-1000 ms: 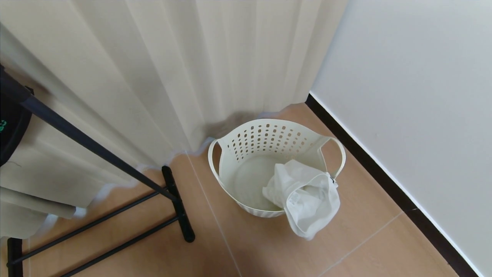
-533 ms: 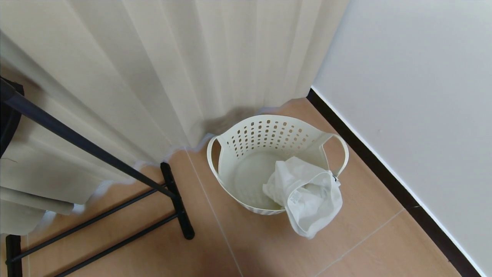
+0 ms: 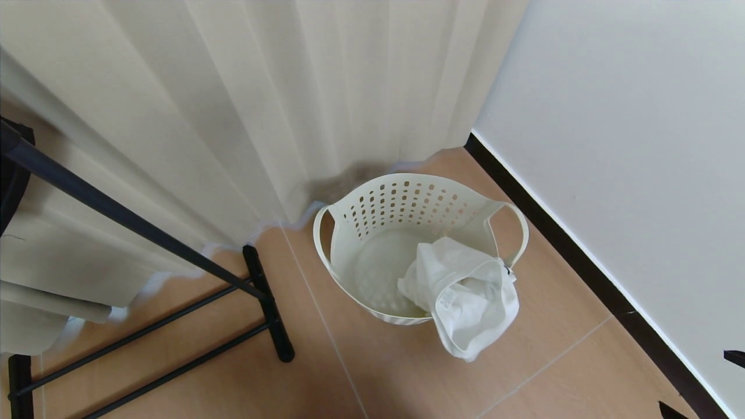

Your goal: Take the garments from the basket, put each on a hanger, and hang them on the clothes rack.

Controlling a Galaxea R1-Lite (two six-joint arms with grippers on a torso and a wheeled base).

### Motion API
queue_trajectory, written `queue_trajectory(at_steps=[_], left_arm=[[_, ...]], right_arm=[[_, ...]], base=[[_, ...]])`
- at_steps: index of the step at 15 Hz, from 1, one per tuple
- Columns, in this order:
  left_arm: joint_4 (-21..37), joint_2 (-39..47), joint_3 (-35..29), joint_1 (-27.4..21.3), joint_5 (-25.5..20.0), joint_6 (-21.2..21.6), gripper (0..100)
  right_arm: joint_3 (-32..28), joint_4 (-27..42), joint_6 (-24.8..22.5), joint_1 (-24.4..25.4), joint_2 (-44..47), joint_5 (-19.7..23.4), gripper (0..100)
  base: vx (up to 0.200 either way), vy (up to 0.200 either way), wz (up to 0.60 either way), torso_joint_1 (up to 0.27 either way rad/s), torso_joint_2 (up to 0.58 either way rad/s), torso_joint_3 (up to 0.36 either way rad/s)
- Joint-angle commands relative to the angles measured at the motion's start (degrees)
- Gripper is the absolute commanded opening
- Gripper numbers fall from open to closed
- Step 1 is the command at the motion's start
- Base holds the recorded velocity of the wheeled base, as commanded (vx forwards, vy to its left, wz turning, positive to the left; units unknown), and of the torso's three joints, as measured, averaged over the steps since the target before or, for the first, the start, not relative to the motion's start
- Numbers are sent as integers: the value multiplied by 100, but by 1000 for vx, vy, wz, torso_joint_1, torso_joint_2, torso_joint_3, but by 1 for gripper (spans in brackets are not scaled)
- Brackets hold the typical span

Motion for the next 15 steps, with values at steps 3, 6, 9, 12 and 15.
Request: queue_trajectory(at_steps=[3,6,9,12,15], left_arm=[[-1,7,0,0,-4,0,100],[-1,7,0,0,-4,0,100],[-1,7,0,0,-4,0,100],[-1,7,0,0,-4,0,100],[-1,7,0,0,-4,0,100]], right_arm=[[-997,-23,-768,405,1701,11,100],[-1586,-23,-1454,818,2571,55,100],[-2351,12,-2543,871,3432,450,100],[-2870,-14,-2992,836,4311,766,100],[-3221,-5,-3220,677,4768,1461,100]], base=[[0,0,0,0,0,0],[0,0,0,0,0,0],[0,0,0,0,0,0],[0,0,0,0,0,0],[0,0,0,0,0,0]])
